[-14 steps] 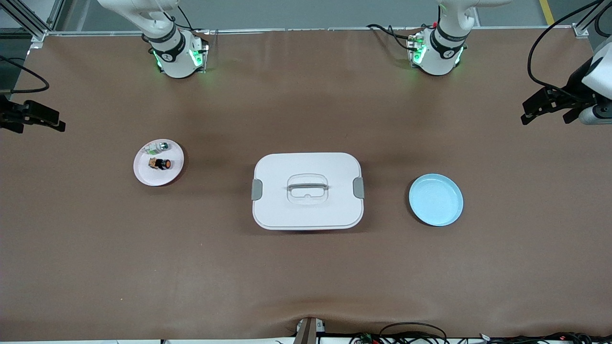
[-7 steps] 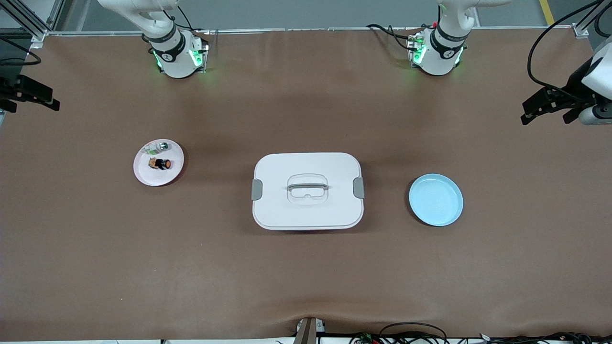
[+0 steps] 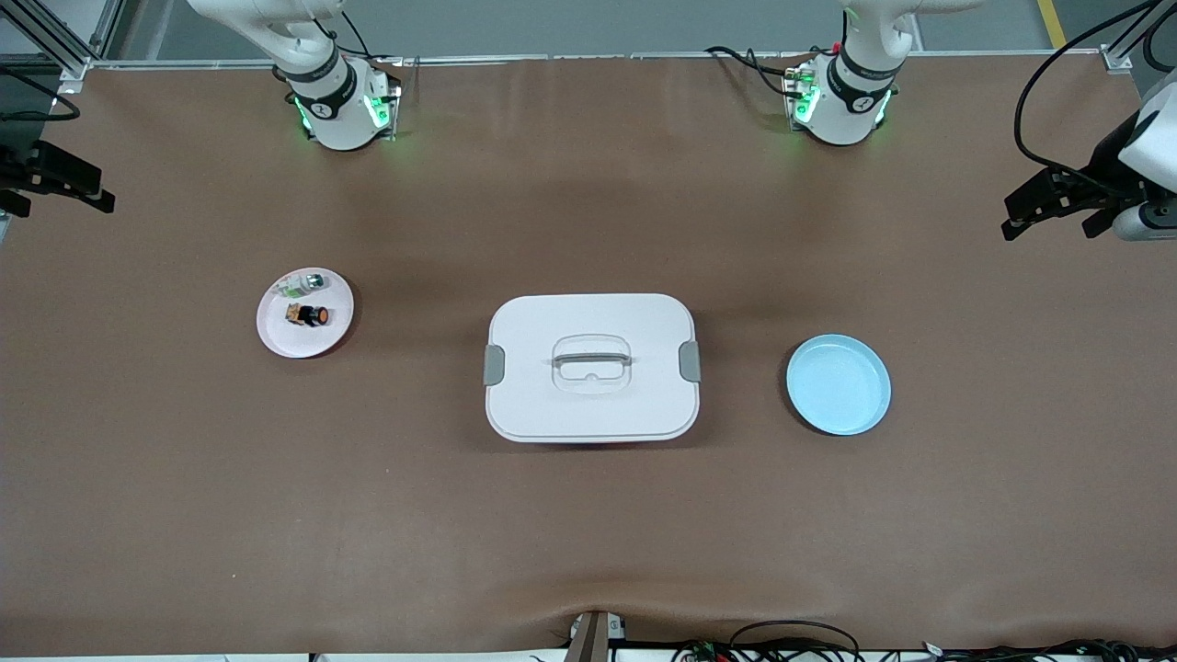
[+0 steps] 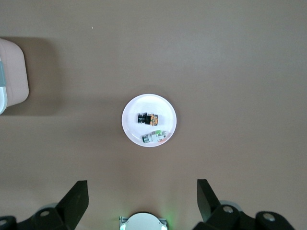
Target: Transfer orange switch to right arm and place
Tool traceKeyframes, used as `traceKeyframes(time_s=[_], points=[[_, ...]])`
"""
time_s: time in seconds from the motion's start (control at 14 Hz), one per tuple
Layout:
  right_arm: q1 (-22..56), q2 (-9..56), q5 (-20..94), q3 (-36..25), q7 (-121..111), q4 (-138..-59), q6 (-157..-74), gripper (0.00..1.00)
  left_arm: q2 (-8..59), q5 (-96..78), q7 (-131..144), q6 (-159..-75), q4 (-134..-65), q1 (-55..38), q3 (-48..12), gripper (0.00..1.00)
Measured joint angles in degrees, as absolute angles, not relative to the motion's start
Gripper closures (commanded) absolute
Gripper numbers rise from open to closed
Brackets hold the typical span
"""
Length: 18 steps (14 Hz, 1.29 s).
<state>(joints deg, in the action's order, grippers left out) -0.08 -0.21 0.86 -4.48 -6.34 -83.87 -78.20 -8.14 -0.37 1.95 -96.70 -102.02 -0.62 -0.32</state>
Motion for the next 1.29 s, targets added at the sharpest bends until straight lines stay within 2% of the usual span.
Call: traceKeyframes(time_s=[0.36,0.86,1.29], points=[[-0.1,-0.1,0.9,-4.5,-6.3,-83.9,-82.0,0.00,-7.4,-0.4,1.9,-96.7,-101.6,-0.6,-0.3,0.00],[0.0,0.3,0.9,-4.4,-6.2,-83.9,-84.1,0.00,-0.8,-0.4,1.9,-90.6,-92.7,-0.9,-0.4,0.00],[0.5,0.4,0.9,-4.1,-2.5,-84.0,-84.5,0.00,0.1,-0.4,1.9,-89.9,-91.9,-0.9,-0.4,0.00]])
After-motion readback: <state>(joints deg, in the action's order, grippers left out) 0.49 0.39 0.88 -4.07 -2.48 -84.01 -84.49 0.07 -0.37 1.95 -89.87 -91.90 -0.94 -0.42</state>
